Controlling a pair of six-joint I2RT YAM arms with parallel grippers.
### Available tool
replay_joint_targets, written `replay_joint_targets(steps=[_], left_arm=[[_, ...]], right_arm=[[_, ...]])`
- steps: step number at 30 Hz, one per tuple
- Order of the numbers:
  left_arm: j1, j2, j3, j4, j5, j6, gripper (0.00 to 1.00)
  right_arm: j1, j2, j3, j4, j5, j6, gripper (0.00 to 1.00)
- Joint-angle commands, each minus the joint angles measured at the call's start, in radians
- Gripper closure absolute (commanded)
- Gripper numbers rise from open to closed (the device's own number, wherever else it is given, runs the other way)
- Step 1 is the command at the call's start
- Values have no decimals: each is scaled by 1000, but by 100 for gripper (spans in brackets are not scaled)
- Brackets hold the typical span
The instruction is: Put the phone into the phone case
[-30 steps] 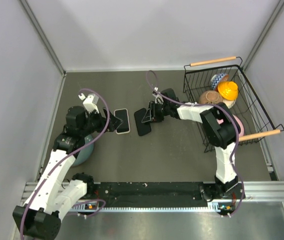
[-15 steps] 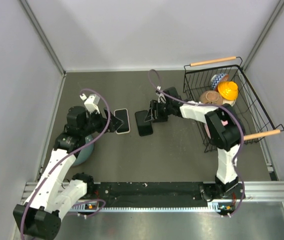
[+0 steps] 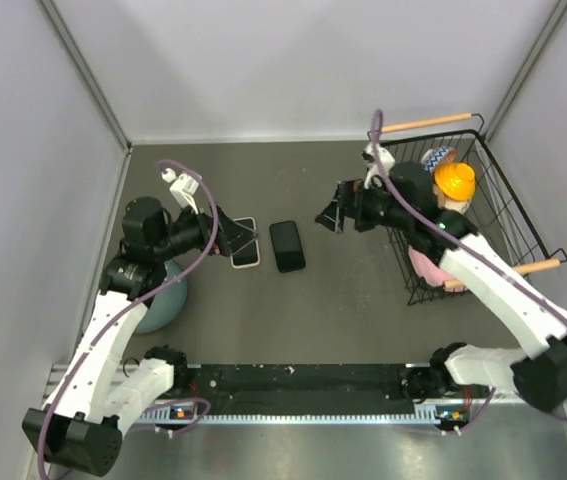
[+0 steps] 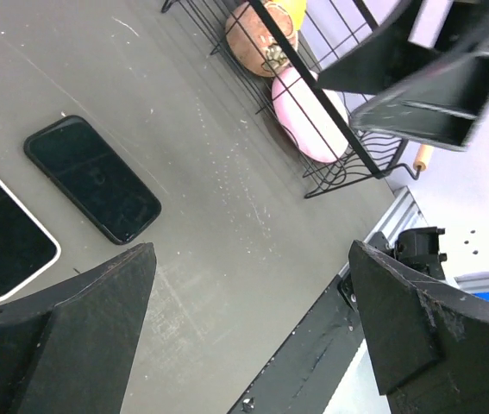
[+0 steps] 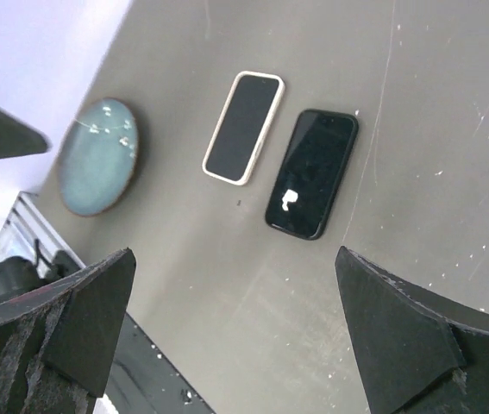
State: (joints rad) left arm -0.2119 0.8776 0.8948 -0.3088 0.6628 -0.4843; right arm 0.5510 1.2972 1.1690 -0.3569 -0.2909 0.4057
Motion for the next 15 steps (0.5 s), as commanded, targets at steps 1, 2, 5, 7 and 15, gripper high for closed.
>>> replay_joint_targets(steps=[1, 2, 5, 7, 15], left_arm=[[0, -46, -16, 107, 60, 10, 1], [0, -57, -49, 135, 73, -6, 1], [0, -80, -89, 236, 100, -69, 1], [0, -84, -96, 246, 119, -79, 1], [0, -141, -119, 225, 107, -60, 1]], right_arm=[[15, -183, -74, -45, 59, 64, 1], [13, -246, -84, -45, 62, 80, 1], [13, -349, -130, -45, 79, 110, 1], [13, -392, -156, -45, 95, 119, 1], [15, -499, -222, -22, 75, 215, 1]])
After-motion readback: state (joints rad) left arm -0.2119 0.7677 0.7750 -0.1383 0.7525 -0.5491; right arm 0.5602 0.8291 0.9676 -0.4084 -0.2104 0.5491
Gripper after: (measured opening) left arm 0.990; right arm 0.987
